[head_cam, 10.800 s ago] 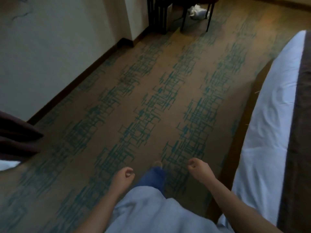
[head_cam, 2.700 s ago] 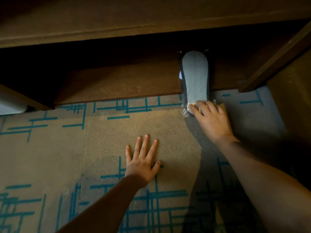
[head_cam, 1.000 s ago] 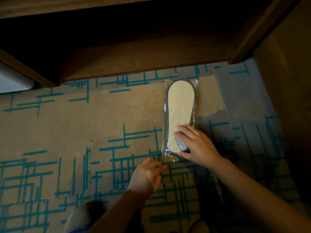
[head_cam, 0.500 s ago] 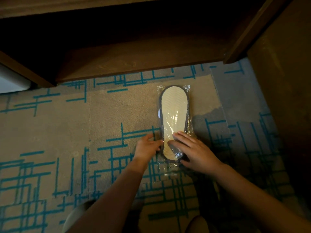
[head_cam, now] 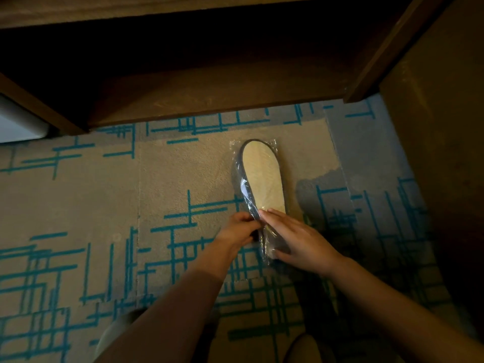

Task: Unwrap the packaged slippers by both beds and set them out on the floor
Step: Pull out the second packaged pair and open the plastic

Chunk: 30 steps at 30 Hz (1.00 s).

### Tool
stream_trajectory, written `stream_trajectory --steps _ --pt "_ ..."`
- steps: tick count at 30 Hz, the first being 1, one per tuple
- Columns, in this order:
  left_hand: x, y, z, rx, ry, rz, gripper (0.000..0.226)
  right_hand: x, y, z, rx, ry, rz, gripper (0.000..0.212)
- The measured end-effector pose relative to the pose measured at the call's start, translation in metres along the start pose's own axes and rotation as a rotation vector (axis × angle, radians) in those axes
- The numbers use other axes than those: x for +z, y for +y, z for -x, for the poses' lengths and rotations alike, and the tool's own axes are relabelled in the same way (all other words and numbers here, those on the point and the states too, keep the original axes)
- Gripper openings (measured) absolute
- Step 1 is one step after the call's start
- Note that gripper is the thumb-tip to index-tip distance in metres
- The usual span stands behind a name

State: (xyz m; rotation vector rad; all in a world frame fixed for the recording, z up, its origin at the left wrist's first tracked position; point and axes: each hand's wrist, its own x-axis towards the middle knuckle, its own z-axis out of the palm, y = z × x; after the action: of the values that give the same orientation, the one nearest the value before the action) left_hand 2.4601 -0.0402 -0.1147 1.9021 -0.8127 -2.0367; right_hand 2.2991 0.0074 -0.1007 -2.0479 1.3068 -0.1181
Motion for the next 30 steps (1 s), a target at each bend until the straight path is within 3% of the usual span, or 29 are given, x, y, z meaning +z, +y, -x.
stream_trajectory --steps 4,8,13,15,17,20,25,28,30 --pt "0.002 0.004 0.007 0.002 0.033 0.163 0.006 -0.006 -0.003 0.002 0.021 0.062 -0.015 0.09" --pt "-0.008 0.005 0.007 -0.022 0.037 0.497 0.008 -0.013 0.003 0.007 0.092 0.301 0.062 0.05" --pt "-0.021 0.003 0.007 0.062 0.156 0.652 0.023 -0.024 -0.009 0.016 0.288 0.531 0.131 0.015" --pt "-0.024 0.004 0.008 0.108 0.168 0.685 0.018 -0.03 -0.027 0.018 0.36 0.622 -0.088 0.007" --pt "-0.022 0.006 0.01 0.142 0.146 0.696 0.009 -0.03 -0.041 0.014 0.491 0.534 -0.403 0.01" --pt "-0.018 0.009 0.012 0.2 0.105 0.693 0.013 -0.022 -0.045 0.003 0.713 0.393 -0.834 0.017" --pt "-0.014 0.004 0.018 0.277 0.03 0.738 0.017 -0.018 -0.043 -0.006 0.901 0.507 -1.369 0.023" --pt "-0.009 0.001 0.021 0.251 -0.038 0.736 0.005 -0.015 -0.052 -0.015 0.941 0.631 -1.525 0.01" --pt "-0.003 -0.001 0.023 0.18 -0.103 0.728 0.021 -0.016 -0.057 -0.022 0.982 0.734 -1.593 0.015"
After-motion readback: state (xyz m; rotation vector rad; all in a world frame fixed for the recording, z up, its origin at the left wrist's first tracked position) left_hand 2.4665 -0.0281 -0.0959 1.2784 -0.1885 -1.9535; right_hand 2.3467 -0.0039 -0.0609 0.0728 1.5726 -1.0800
